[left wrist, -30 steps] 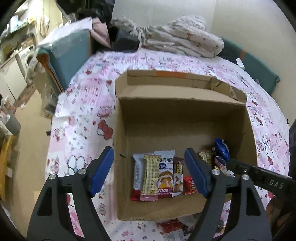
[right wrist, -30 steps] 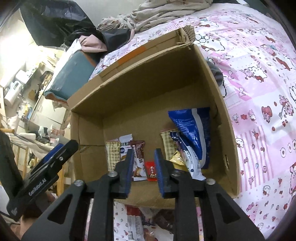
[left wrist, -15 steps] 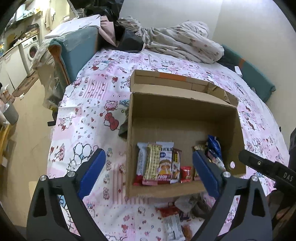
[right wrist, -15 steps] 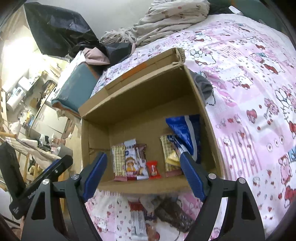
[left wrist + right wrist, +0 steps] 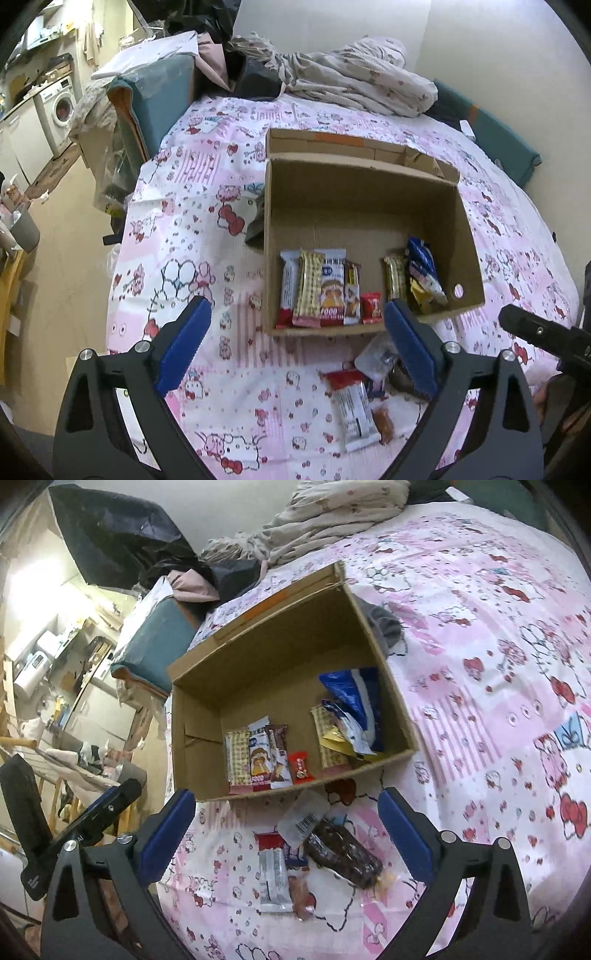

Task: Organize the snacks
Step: 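Withdraw both tools from the box toward the remaining snacks, then grasp a white-red bar with left tool while right tool grasps brown jerky pack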

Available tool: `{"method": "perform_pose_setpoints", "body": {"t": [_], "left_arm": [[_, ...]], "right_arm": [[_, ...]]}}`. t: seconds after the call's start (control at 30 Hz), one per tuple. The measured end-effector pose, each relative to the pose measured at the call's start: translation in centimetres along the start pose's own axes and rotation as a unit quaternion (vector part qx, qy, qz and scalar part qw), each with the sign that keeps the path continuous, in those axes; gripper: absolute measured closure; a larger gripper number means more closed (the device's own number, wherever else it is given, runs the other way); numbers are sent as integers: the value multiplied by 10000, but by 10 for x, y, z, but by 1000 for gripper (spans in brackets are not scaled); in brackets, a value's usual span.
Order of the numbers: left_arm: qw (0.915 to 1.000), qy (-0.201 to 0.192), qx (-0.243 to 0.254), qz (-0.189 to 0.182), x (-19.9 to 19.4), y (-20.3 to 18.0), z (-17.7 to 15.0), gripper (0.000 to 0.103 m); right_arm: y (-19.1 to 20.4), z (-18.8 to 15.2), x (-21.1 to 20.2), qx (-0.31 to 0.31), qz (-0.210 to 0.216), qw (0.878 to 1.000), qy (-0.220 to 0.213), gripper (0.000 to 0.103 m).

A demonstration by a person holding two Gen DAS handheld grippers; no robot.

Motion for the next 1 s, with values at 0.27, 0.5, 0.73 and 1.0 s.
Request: {"method": "perform_pose_setpoints", "body": {"t": [0.27,0.5,0.73,1.0], "left_arm": [[9989,466,-5,16,9,-3,-24,10],[9970,769,-39,27,18,-1,-41,10],[9925,1184,-299,-10,34,8,-54,10],[9801,1972,-166,-125,73,-17,-90,11]], "right_arm": [[-19,-15,-7,153,-395,9990,143,2],[-44,-26,1,594,-767,9943,452,2],[-47,-32,12,571,-981,9912,674,2],[-43,-31,19,584,-965,9909,734,2]]}}
Point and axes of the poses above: each gripper's, at about its wrist camera, not at the fingertips, and x roughly the way its jaws point, y to its left, z to its top, the point moved 3 cm from there along x, roughly the way its jaws point, and after that the axes turned 2 degrees about y, right-handed, at the moved point
